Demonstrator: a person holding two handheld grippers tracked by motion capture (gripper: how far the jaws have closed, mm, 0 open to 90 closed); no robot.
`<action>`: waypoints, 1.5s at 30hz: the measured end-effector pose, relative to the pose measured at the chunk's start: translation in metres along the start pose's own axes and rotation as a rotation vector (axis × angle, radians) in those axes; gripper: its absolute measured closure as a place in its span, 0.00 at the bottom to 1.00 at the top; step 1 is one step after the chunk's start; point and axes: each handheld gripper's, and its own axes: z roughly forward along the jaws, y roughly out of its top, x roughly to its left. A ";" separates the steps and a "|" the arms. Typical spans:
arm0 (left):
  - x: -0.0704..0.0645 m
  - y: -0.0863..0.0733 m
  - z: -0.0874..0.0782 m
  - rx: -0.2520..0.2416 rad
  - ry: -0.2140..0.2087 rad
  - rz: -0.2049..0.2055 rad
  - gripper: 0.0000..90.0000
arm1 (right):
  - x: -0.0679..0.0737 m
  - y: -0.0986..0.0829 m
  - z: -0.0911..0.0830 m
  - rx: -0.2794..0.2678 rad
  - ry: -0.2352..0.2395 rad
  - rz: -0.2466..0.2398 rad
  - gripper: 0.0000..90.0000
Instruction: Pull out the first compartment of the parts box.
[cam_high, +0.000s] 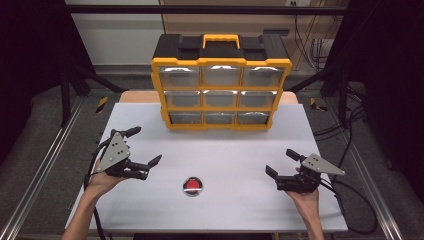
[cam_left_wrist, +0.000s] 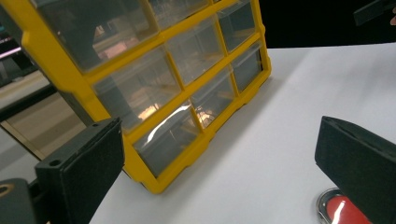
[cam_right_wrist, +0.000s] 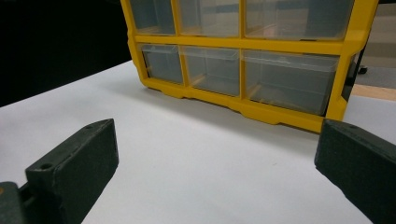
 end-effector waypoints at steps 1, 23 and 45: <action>0.001 0.002 0.001 -0.003 -0.003 0.009 0.01 | 0.000 0.000 0.000 0.000 0.001 0.000 0.00; 0.011 0.048 0.029 0.050 0.014 0.328 0.02 | 0.000 0.000 0.001 0.003 -0.001 -0.003 0.00; 0.027 0.085 0.069 0.106 0.069 0.532 0.02 | 0.000 0.000 0.000 0.003 0.001 -0.002 0.00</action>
